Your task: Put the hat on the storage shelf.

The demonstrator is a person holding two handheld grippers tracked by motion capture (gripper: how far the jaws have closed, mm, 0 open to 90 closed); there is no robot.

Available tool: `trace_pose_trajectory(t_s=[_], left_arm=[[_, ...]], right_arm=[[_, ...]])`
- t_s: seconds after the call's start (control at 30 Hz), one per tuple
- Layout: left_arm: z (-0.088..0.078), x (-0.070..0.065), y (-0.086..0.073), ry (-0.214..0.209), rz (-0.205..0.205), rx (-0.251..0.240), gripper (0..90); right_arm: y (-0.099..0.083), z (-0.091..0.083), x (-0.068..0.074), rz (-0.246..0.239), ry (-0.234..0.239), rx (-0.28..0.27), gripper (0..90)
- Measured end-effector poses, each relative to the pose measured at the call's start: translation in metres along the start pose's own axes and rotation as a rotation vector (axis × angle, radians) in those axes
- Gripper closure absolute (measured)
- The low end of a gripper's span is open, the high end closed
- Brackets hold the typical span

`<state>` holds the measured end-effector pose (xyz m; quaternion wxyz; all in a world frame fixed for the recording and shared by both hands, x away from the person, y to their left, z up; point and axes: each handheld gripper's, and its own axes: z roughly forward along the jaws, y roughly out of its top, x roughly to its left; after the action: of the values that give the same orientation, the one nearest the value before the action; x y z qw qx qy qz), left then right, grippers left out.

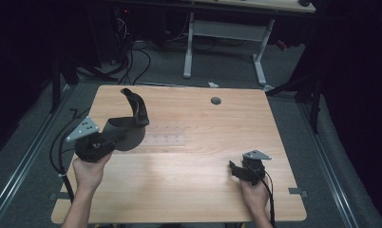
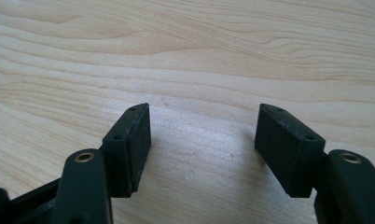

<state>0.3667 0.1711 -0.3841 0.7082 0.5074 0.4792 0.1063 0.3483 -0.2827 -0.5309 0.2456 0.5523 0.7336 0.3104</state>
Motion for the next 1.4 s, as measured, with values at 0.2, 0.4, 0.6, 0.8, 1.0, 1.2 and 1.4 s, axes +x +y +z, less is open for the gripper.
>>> trace_pose_trajectory(t_s=[0.2,0.4,0.6,0.8,1.0,1.2,1.4], left_arm=[[0.001,0.016,0.012,0.046,-0.013,-0.038,86.1],[0.003,0.03,0.024,0.087,-0.006,-0.073,86.2],[0.006,0.043,0.031,0.144,0.037,-0.07,86.1],[0.006,0.055,0.034,0.186,0.041,-0.083,86.1],[0.01,0.067,0.028,0.232,0.057,-0.07,86.1],[0.013,0.076,0.015,0.284,0.079,-0.058,86.0],[0.015,0.086,0.007,0.322,0.064,-0.065,86.0]], right_arm=[[0.0,0.0,0.0,-0.001,0.001,0.0,36.2],[0.0,0.0,0.0,-0.001,0.002,0.001,35.8],[0.0,0.0,0.0,-0.003,0.002,0.0,35.7],[0.0,0.0,0.001,-0.003,0.002,0.001,35.4],[0.0,0.0,0.001,-0.003,0.002,0.002,35.0],[0.0,0.0,0.001,-0.004,0.005,0.003,33.6],[0.0,0.0,0.001,-0.008,0.007,0.003,33.4]])
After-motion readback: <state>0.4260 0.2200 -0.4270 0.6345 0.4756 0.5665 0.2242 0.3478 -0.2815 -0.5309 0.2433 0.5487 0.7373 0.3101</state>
